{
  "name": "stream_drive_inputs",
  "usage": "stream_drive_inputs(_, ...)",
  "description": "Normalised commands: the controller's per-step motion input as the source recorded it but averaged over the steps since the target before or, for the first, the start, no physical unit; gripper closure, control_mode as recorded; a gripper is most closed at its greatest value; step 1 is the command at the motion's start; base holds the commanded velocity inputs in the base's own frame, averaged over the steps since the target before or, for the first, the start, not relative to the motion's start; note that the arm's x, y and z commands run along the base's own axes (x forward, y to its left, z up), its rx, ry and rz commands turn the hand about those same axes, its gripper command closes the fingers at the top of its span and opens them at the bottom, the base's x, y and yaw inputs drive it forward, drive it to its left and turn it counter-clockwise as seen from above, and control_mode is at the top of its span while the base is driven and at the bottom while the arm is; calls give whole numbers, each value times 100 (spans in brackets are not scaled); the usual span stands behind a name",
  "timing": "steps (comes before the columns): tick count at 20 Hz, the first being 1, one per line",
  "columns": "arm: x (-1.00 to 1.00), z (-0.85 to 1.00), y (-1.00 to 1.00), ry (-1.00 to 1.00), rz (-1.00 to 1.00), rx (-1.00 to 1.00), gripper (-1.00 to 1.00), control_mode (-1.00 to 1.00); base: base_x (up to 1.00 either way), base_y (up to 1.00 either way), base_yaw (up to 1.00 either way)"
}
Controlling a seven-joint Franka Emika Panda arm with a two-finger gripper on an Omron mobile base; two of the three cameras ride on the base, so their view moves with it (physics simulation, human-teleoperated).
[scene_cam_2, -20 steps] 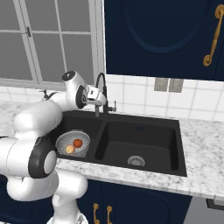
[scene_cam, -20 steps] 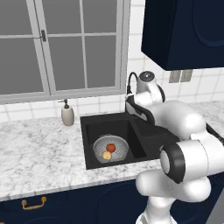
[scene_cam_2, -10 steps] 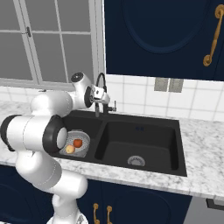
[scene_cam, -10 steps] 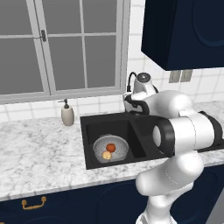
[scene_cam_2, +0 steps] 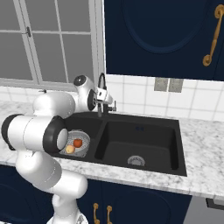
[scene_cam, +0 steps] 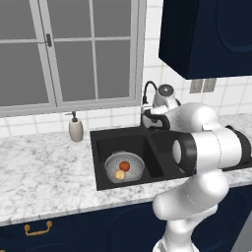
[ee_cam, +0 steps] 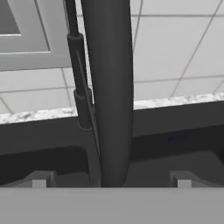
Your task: Put the colander in the sink, put the orange, peach in the colander, and turn on the sink faucet and pour water over the colander.
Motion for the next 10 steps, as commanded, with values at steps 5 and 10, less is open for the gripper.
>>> stream_drive_inputs(5,48,-8,35,0,0,1,-100,-100,0,0,0)
stream_drive_inputs(10,49,0,47,0,0,0,-100,-100,0,0,0)
